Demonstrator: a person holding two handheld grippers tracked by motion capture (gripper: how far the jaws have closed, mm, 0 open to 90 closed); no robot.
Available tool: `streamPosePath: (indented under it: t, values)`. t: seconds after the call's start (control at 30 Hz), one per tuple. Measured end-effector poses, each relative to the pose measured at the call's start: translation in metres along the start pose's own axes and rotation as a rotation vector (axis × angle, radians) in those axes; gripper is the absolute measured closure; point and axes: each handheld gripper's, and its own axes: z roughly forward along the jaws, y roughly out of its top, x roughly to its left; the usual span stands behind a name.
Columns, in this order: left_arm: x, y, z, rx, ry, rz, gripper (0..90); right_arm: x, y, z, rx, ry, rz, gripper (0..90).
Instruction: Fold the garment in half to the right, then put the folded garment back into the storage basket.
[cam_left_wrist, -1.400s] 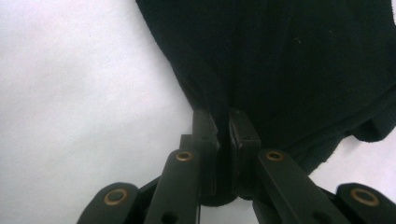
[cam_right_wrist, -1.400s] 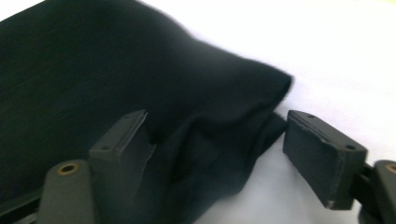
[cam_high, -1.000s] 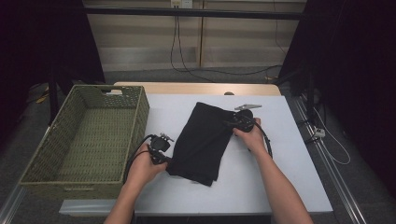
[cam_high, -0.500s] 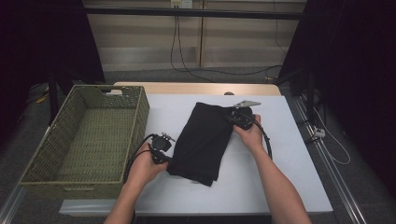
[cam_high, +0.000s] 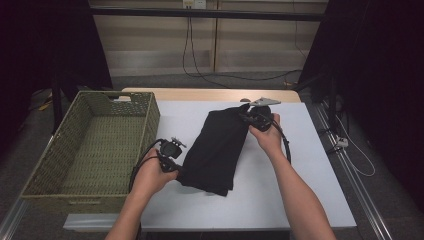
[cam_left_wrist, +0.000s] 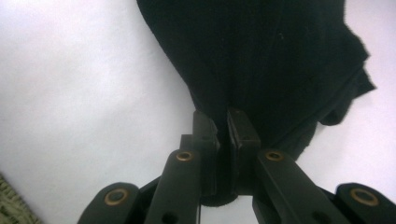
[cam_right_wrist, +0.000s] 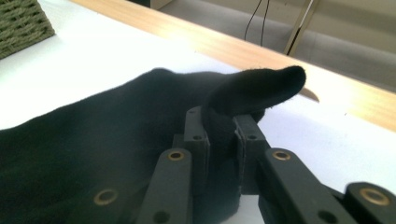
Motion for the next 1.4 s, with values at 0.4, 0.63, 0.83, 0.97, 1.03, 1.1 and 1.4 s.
streamPosePath:
  t: [0.4,0.63,0.83,0.97,1.03,1.1,1.4]
  values:
    - [-0.002,0.013,-0.018,0.072,-0.03,0.028,83.8,0.003,0.014,-0.007,-0.047,0.01,-0.003,78.7]
    - [-0.001,0.024,-0.023,0.115,-0.046,0.026,83.8,0.002,0.023,-0.011,-0.06,0.012,-0.023,78.8]
    - [0.001,0.031,-0.044,0.111,-0.021,0.038,83.8,0.002,0.034,-0.017,-0.079,0.007,-0.027,78.9]
    - [0.002,0.035,-0.058,0.102,-0.011,0.037,83.8,0.005,0.043,-0.021,-0.093,0.007,-0.031,78.9]
    - [0.004,0.037,-0.065,0.11,-0.003,0.039,83.8,0.006,0.048,-0.023,-0.1,0.007,-0.036,78.9]
    - [0.005,0.039,-0.071,0.11,-0.004,0.039,83.8,0.009,0.054,-0.024,-0.104,0.005,-0.044,78.9]
    - [0.006,0.043,-0.099,0.113,0.013,0.039,83.9,0.018,0.077,-0.029,-0.129,0.007,-0.07,79.0]
